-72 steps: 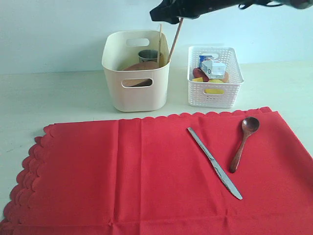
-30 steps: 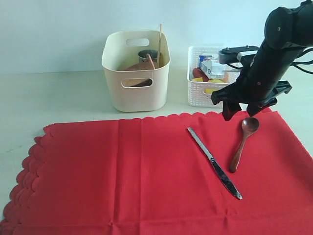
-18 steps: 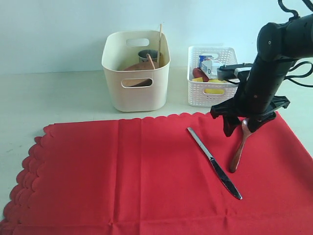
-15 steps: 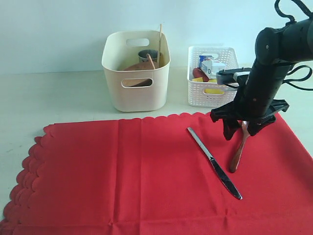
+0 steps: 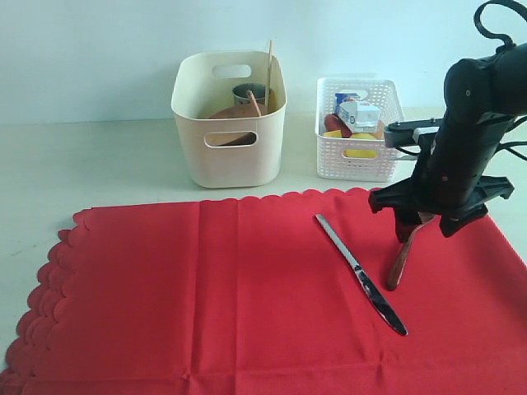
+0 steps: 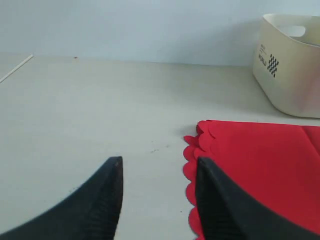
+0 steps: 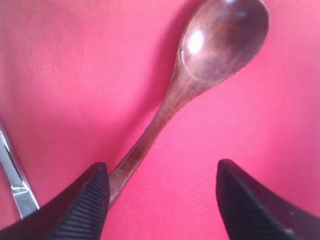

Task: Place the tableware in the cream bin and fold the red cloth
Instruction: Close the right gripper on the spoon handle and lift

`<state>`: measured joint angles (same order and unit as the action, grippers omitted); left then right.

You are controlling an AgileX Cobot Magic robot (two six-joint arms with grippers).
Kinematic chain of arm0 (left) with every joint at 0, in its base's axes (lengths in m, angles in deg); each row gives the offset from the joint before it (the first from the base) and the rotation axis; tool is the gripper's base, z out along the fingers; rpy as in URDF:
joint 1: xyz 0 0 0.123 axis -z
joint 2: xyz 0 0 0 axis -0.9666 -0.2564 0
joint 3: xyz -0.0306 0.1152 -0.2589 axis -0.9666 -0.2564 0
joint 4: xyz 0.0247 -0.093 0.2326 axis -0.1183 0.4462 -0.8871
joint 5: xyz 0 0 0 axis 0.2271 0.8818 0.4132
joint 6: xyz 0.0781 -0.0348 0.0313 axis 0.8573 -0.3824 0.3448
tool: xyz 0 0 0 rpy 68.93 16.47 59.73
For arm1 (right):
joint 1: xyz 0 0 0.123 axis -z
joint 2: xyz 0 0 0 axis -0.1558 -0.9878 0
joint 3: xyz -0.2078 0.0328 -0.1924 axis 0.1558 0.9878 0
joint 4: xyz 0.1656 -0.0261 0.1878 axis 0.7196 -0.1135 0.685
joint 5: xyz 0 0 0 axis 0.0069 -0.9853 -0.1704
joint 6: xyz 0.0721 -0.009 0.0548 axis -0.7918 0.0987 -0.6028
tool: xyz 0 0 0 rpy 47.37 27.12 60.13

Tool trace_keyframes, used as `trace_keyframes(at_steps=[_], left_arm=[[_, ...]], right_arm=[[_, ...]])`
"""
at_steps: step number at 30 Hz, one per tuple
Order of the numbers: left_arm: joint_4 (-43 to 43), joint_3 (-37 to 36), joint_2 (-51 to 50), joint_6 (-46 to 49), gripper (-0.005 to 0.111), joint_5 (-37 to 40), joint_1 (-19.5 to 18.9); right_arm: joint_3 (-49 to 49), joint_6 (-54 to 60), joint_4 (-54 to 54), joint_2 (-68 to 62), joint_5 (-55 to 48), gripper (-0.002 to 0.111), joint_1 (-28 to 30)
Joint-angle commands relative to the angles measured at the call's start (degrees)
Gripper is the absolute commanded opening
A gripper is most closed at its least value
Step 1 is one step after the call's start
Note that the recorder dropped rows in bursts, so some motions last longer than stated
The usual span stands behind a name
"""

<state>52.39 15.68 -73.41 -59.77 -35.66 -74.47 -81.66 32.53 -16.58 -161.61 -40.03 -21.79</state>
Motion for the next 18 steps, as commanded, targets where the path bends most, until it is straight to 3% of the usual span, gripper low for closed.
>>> trace_keyframes(at_steps=[1, 18], left_arm=[[-0.04, -0.14, 0.35, -0.29, 0.045, -0.33, -0.15], [-0.04, -0.14, 0.35, -0.29, 0.045, -0.33, -0.15]], right_arm=[[0.18, -4.88, -0.47, 0.71, 1.48, 0.059, 0.13], [0.18, -10.68, 3.05, -3.03, 4.71, 0.059, 0.13]])
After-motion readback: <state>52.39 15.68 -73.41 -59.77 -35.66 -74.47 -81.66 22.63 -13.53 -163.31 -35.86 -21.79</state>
